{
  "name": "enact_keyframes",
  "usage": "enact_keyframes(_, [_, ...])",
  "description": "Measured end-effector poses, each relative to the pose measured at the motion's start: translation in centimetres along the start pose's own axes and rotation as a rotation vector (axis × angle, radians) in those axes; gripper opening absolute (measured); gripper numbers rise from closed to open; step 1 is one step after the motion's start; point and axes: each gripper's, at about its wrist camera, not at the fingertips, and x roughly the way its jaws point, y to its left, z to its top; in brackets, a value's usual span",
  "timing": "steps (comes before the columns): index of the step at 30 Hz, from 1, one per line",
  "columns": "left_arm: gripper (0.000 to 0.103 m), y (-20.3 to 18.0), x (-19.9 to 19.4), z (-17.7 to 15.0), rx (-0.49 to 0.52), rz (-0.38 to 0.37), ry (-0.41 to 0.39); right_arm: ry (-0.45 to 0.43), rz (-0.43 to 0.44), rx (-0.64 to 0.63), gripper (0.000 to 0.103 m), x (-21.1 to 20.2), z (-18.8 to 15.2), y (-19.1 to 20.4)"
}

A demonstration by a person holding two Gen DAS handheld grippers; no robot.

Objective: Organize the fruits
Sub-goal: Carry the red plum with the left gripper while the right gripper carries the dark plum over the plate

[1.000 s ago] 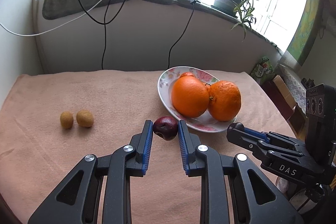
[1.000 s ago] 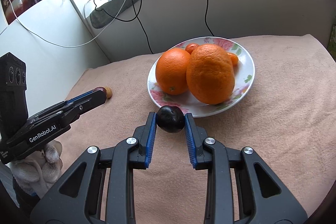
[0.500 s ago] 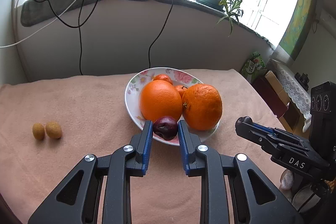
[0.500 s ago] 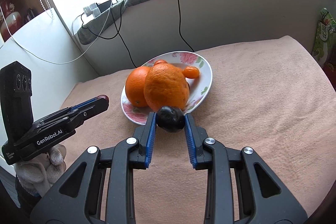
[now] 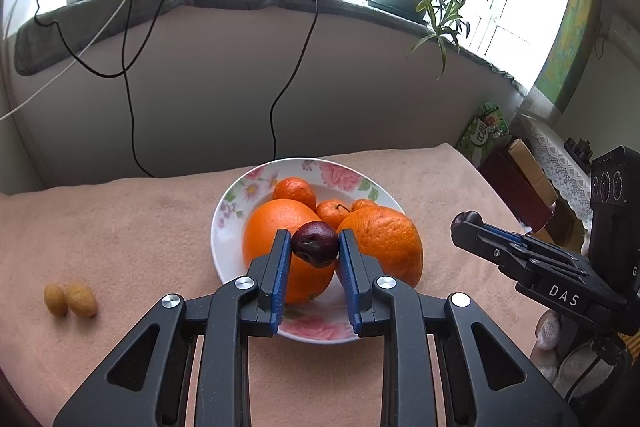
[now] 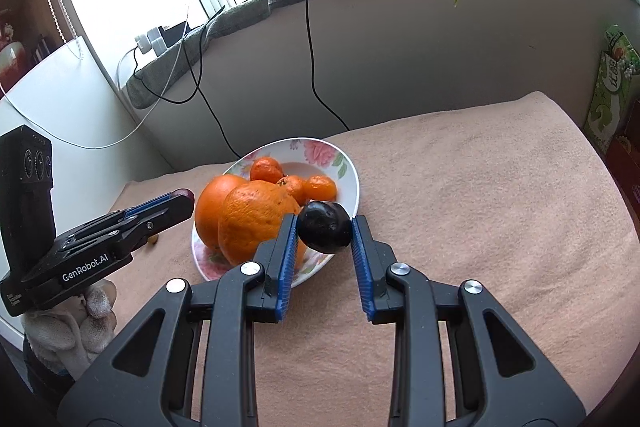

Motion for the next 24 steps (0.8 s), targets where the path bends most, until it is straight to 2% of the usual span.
enact_keyframes(11, [0.023,-0.4,2.1,2.2,0.016,0.009,0.005,0.038,0.028,-0.029,0.028,3.5,2.8,-0.4])
enact_keyframes(24, [0.023,-0.3,3.5,2.8,0.014,0.009,0.015,0.078,0.068,-0.052,0.028,6.9,4.4,0.4])
